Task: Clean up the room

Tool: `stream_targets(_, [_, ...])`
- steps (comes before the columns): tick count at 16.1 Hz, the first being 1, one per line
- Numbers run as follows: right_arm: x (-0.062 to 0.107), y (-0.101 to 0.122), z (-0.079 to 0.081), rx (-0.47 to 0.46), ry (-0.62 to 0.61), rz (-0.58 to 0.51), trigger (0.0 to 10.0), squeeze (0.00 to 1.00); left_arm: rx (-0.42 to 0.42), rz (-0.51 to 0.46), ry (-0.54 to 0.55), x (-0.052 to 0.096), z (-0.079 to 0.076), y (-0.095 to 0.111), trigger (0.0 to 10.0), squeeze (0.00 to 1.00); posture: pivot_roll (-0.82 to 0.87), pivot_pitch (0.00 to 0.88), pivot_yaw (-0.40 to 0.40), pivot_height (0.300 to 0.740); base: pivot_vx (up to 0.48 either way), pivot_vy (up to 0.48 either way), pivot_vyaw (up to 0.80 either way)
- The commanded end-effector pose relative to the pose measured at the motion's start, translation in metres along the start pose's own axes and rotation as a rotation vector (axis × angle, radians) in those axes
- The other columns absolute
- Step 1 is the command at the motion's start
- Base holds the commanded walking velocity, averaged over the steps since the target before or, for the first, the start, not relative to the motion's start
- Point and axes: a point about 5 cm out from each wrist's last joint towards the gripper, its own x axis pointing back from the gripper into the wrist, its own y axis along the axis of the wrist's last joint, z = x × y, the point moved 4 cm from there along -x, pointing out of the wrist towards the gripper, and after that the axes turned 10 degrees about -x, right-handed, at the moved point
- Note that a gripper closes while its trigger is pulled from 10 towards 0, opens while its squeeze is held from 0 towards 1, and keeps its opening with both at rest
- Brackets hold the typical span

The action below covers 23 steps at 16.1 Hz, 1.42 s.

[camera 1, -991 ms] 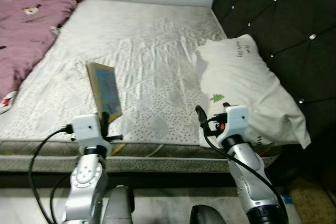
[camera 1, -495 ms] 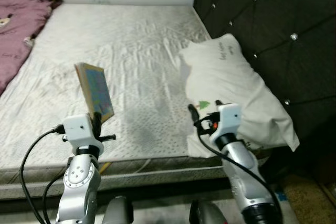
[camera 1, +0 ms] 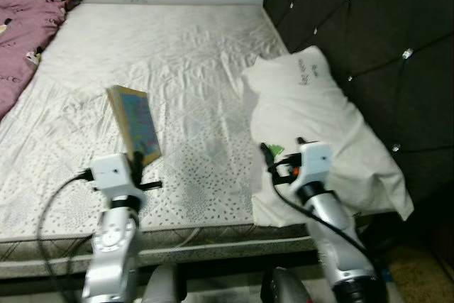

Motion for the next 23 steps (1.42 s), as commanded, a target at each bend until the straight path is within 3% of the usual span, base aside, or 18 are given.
stream_targets(1, [0.000,0.001,0.001,-0.003,-0.001,-0.007,10.0,0.00,0.013,0.014,0.011,-0.004,0.003,0.001,10.0,0.00,0.01,0.060,-0.040,0.589,0.000,0.000,0.00])
stream_targets(4, [0.000,0.001,0.000,0.005,-0.006,-0.005,10.0,0.00,0.116,0.086,-0.014,-0.011,-0.003,-0.006,10.0,0.00,0.01,0.060,-0.040,0.584,0.000,0.000,0.00])
stream_targets(6, [0.000,0.002,-0.002,0.010,-0.013,-0.006,10.0,0.00,0.156,0.132,-0.080,-0.016,-0.022,-0.006,10.0,0.00,0.01,0.061,-0.039,0.584,0.000,0.000,0.00])
stream_targets(9, [0.000,0.004,-0.005,0.020,-0.026,-0.011,10.0,0.00,0.231,0.249,-0.158,-0.010,-0.045,-0.019,10.0,0.00,0.00,0.075,-0.038,0.584,0.000,0.000,0.00])
stream_targets(11, [0.002,0.004,-0.009,0.025,-0.042,-0.011,10.0,0.00,0.259,0.335,-0.192,-0.007,-0.051,-0.031,10.0,0.00,-0.01,0.088,-0.033,0.584,0.000,0.000,0.00])
stream_targets(14, [0.003,0.006,-0.010,0.030,-0.049,-0.018,10.0,0.00,0.301,0.410,-0.254,-0.012,-0.054,-0.036,10.0,0.00,-0.02,0.092,-0.033,0.584,0.000,0.000,0.00])
stream_targets(18, [0.009,0.025,-0.008,0.082,-0.028,-0.073,10.0,0.00,0.357,0.436,-0.319,-0.035,-0.043,-0.032,10.0,0.00,-0.07,0.100,-0.030,0.584,0.000,0.000,0.00])
stream_targets(23, [0.021,0.031,-0.019,0.115,-0.054,-0.069,10.0,0.00,0.447,0.516,-0.390,-0.050,-0.043,-0.041,10.0,0.00,-0.10,0.111,-0.035,0.584,0.000,0.000,0.00])
